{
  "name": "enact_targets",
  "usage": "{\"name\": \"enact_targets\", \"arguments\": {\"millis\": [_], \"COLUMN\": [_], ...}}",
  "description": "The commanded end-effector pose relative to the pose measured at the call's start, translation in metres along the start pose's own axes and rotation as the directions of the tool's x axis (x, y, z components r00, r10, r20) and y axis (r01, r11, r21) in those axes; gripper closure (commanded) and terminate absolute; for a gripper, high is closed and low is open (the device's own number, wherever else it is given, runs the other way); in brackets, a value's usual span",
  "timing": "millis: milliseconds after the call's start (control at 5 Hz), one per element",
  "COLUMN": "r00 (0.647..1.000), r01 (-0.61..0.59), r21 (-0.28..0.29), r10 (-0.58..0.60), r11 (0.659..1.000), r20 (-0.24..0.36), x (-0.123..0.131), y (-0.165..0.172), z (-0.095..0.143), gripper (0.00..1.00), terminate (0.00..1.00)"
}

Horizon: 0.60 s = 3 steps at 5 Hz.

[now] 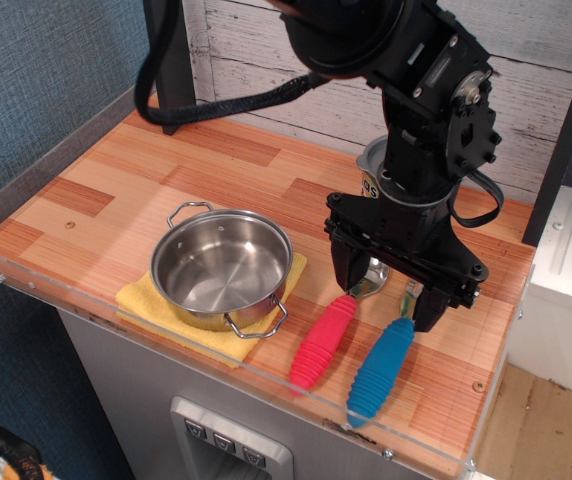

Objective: Move the fork to the left side of the pot.

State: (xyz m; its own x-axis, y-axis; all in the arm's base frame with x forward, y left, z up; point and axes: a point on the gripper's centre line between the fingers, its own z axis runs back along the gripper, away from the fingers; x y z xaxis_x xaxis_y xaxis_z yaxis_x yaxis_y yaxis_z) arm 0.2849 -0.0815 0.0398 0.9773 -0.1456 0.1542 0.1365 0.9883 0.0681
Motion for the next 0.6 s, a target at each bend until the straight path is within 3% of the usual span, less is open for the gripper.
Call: {"name": "enact_targets", "arguments": {"millis": [0,400], "r00": [1.0,0.999], "r01": [-0.017,-0.037], "r21": [-0.043,-0.059], "r10": [0.018,0.035], "r11": [0.999,0.998], "r20": [0.011,-0.03], "x": [-0.001,-0.003], "y": [-0.012,-0.022], "z": [-0.001,-0.017], "gripper": [0.0,0.0], "terminate": [0.0,0.0]}}
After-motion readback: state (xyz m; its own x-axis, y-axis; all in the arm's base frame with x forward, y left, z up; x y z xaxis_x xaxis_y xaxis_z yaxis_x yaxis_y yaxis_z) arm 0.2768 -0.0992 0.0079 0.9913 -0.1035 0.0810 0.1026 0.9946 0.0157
